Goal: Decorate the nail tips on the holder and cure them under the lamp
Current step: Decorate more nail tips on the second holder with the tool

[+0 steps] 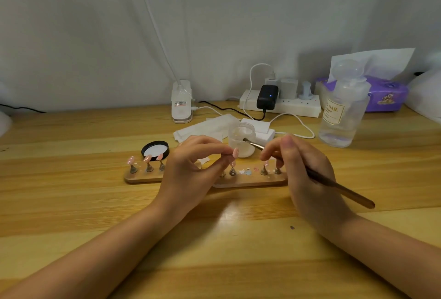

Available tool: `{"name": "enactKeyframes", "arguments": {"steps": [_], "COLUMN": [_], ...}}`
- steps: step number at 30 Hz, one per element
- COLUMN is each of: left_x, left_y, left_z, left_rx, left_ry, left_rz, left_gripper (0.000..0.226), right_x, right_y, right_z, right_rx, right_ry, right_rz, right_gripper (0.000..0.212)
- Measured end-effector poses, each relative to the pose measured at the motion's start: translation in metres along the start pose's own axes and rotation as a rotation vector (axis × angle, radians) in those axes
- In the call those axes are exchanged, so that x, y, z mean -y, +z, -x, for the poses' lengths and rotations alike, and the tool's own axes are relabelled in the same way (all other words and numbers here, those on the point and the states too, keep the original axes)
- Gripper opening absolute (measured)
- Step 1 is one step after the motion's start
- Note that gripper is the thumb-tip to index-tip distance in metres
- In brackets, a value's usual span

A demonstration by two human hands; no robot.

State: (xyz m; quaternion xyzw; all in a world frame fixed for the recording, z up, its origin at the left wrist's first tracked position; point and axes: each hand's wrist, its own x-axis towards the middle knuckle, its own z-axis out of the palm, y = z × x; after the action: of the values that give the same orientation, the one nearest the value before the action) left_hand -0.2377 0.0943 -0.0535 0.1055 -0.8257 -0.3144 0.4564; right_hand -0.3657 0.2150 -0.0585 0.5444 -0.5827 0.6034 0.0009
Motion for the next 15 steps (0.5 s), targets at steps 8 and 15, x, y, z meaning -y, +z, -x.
{"name": "enactKeyframes", "arguments": {"steps": [8,15], "left_x": [0.0004,0.0023], "left_y": [0.0002,0.0005], "left_z": [-0.0001,-0.0001], "left_rx": [-0.002,0.001], "left_ry": [0.006,0.017], "left_rz": [-0.008,-0.016], "left_gripper": [0.018,0.017], "right_x": [-0.0006,0.0027], "right_y": [0.0015,0.0015], "right_z": [0.0017,0.0018], "right_rx": [0.036,0.008], "right_ry": [-0.052,-0.079], "right_rz": [0.056,0.041], "right_gripper": [0.038,0.035]}}
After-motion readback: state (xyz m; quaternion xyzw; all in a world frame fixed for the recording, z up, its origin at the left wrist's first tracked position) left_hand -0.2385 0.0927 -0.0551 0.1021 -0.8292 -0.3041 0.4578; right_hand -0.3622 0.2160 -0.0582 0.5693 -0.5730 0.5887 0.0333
